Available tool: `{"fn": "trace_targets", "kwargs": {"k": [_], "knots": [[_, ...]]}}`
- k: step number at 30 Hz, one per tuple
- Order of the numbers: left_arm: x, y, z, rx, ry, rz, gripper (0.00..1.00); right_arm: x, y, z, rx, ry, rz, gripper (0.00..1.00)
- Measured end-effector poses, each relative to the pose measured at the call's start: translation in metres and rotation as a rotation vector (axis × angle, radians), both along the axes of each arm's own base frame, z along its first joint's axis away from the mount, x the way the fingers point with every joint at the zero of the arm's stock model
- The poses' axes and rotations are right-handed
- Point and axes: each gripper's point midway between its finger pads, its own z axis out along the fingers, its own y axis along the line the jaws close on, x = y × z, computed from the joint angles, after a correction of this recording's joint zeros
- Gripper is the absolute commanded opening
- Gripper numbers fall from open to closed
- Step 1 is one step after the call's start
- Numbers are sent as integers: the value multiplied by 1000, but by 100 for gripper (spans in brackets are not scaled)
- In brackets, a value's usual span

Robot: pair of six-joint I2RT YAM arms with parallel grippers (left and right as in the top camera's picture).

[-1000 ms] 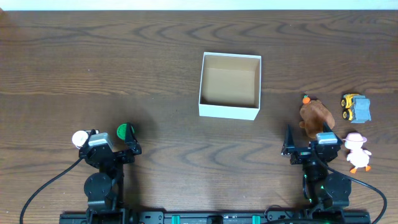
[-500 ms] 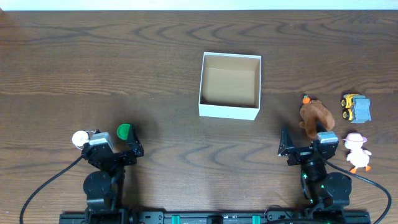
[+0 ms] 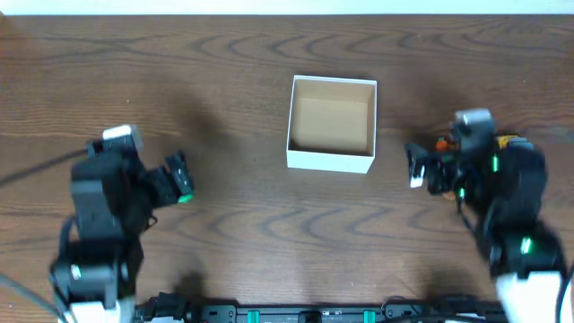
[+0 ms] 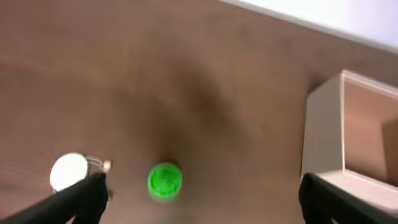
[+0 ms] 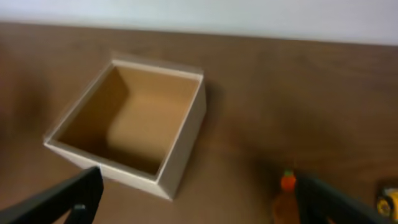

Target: Pack container

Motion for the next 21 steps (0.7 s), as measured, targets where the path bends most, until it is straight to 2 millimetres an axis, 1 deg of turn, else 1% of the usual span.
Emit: {"fn": "trace_targets", "kwargs": {"k": [2,5,6,7,8,9,11,12,14,16,19,20,21], "knots": [[6,0,2,-5,77,-2,98,9,1,0,-38,141,26,99],[10,0,1,-8,144,-2,98,24,3,4,-59,245,49,98],[10,0,-2,-9,163,-2,98,30,5,4,-56,274,58,83],[9,0,-7,-10,191,-2,98,36,7,3,-55,283,72,63],[7,0,-13,-11,226,-2,98,44,10,2,-44,293,85,39],[6,0,-16,-12,239,-2,98,49,12,0,-38,297,95,33],[4,0,-21,-13,271,-2,100,58,17,-6,-31,305,110,11],[3,0,-23,-13,279,-2,98,63,21,-8,-32,300,120,1],[2,0,-24,-18,285,3,89,74,33,-6,-36,270,153,1],[1,0,-24,-22,289,9,79,82,53,0,-49,217,199,1],[0,0,-25,-25,294,12,52,86,95,15,-89,125,278,1],[0,-1,-25,-26,296,12,38,86,105,18,-98,106,294,1],[0,0,-25,-25,297,11,27,86,118,19,-120,89,312,1]]}}
